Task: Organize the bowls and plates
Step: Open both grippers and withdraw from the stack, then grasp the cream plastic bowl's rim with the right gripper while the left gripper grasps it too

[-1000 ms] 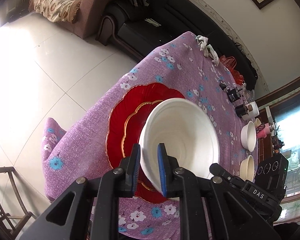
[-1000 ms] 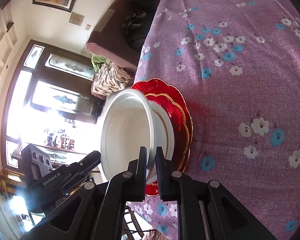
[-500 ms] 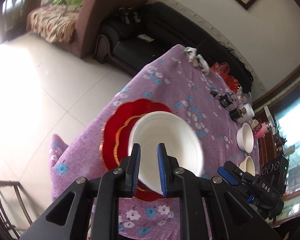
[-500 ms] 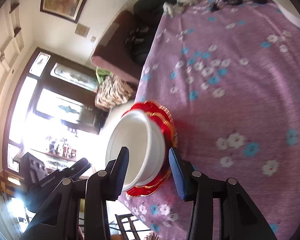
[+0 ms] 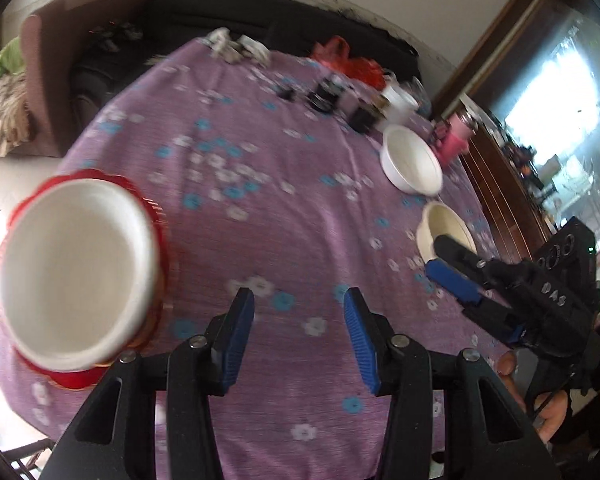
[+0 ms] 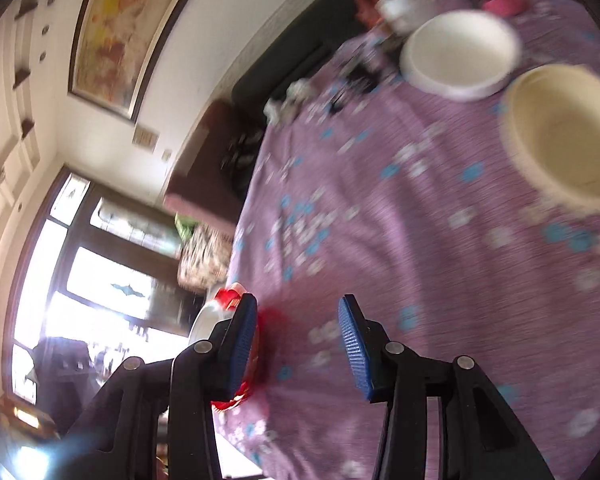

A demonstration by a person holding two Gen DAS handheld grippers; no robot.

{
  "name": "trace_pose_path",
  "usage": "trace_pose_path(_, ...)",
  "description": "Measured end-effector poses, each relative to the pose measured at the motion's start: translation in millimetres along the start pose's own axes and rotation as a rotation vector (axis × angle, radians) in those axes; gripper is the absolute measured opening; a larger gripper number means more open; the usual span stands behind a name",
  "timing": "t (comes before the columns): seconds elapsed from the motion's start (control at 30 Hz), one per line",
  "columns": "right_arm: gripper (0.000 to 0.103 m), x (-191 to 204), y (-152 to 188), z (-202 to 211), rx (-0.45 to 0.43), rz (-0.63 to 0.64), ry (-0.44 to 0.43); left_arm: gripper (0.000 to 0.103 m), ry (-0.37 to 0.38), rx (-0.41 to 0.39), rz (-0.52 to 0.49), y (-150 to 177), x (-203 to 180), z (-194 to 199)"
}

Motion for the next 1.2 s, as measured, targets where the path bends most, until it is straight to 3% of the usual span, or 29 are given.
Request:
trace_pose_path(0.33,0.05,-84,-58,118,-0.246,-0.157,0.03,0.046,0.072,0.128,-0.06,-21,-64,-70)
trace_pose_path(0.57,0.05,-126,-85,162,-0.331,-0.24,0.065,0.046,0.114,0.178,-0.076,-51,-98,-111)
trace_pose_path(0.8,0.05,-146,-109,165,-0.356,-0.271,0.111,0.05,0.132,0.202,-0.072,-93,-120,-156)
trace_pose_path(1.2,0.05,-182,-141,132,-0.299,-0.341,0.123,0.05,0.211,0.26,-0.019,-111,-133,-204)
Point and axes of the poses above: each gripper's, at about its wrist camera, not at the fingertips, and z roughly against the way its jaws point, x to its left, y to its underside, the point moved 2 cm from there along -z, roughly the way its jaws point, and after that the axes turned 15 degrees about -z, right-handed, at the moved point
